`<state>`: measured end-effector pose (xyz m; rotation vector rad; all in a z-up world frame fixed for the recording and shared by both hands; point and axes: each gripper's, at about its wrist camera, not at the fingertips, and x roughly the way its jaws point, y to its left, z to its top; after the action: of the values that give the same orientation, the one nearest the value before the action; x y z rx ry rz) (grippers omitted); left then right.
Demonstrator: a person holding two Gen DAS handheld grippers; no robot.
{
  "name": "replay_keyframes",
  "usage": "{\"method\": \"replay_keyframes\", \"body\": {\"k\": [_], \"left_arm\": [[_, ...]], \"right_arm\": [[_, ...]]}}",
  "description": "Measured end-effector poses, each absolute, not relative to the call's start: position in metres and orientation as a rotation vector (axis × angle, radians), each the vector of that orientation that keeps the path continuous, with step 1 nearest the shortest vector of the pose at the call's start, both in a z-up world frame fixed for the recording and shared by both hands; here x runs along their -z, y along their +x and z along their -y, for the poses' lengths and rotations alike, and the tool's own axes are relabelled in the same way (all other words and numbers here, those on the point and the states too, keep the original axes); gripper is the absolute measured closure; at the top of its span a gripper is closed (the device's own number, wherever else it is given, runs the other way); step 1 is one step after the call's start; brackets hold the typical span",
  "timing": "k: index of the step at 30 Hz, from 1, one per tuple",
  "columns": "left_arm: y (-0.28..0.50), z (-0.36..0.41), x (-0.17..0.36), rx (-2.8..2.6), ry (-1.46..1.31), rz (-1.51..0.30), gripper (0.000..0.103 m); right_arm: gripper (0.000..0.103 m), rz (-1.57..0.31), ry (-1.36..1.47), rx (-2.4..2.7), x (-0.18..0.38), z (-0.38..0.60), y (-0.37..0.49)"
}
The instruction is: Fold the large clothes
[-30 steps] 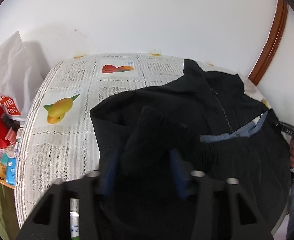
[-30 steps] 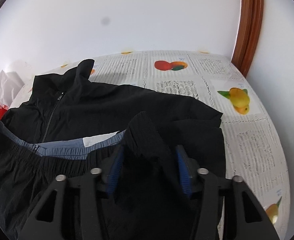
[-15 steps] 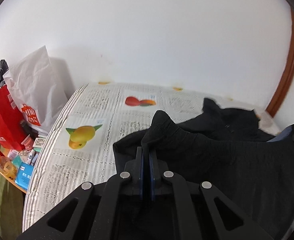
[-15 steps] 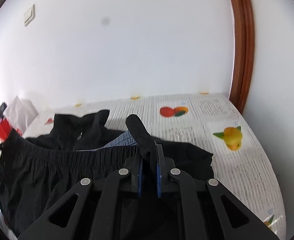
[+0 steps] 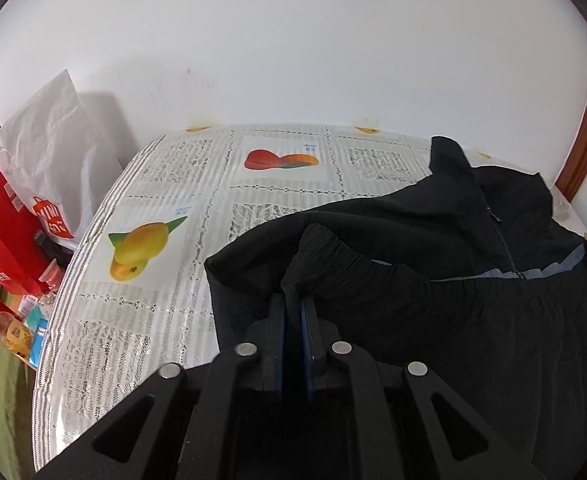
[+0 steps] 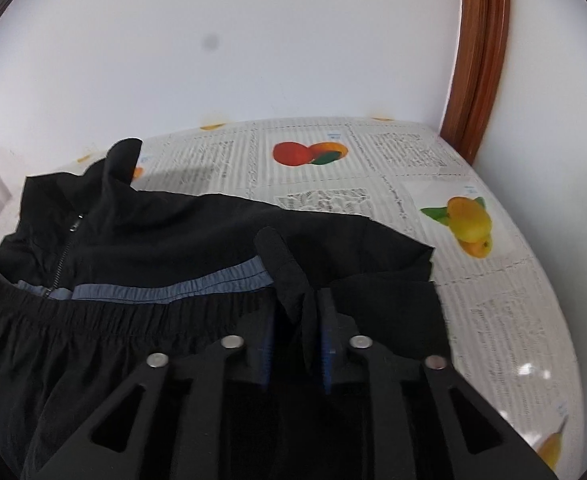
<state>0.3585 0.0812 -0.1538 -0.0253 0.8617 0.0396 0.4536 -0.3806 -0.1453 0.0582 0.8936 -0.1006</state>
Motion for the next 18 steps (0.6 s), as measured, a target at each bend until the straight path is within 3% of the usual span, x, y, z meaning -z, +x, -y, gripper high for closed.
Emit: {"method": "replay_keyframes", "body": {"k": [4, 9, 18], "left_arm": [[0.349, -0.081, 0.146, -0.013, -0.043, -0.862, 0.071], [0.328, -0.083, 0.134, 0.006, -0.066, -0.843, 0.050], [0.278, -0.095, 0.123, 0.018, -0.063, -0.822, 0.046]], "right_arm": [[0.059, -0.847, 0.075, 0.150, 0.114, 0.375, 0.432], [0.057, -0.793, 0.056, 0.022, 0.080, 0.323, 0.398], [0.057, -0.907, 0.043, -0.224, 0.130, 0.202, 0.347]]}}
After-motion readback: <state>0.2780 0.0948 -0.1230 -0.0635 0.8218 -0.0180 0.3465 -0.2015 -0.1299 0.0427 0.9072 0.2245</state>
